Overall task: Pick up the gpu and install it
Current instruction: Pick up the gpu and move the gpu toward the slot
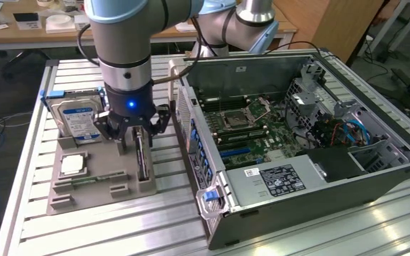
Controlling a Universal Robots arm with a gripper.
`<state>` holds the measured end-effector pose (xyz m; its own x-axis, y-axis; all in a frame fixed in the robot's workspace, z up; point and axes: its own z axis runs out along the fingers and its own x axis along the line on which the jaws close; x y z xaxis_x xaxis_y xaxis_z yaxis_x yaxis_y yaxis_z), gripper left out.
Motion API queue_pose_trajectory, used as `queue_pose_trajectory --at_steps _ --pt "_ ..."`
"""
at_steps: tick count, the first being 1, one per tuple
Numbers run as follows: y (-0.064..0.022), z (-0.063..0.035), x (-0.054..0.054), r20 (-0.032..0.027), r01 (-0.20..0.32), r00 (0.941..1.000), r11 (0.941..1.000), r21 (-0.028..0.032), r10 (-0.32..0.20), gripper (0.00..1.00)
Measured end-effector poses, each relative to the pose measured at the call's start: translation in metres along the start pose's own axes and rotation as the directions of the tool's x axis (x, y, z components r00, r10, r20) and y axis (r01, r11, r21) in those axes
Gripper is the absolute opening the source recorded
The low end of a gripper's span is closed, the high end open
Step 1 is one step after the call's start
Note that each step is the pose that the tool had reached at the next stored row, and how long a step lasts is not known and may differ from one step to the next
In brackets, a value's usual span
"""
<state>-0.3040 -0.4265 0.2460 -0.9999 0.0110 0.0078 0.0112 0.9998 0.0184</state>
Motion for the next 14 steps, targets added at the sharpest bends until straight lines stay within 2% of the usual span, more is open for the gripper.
queue_pose_trajectory --at_steps 5,8,14 --pt "0.0000 0.0044 0.000 -0.0007 0.000 1.0000 1.0000 0.0032 0.000 0.59" --pt "-0.0001 0.0085 0.000 -0.0048 0.000 1.0000 1.0000 0.0054 0.000 0.59" --pt "0.0028 0.0160 0.000 -0.0151 -0.012 0.9998 0.9998 0.0142 0.012 0.59"
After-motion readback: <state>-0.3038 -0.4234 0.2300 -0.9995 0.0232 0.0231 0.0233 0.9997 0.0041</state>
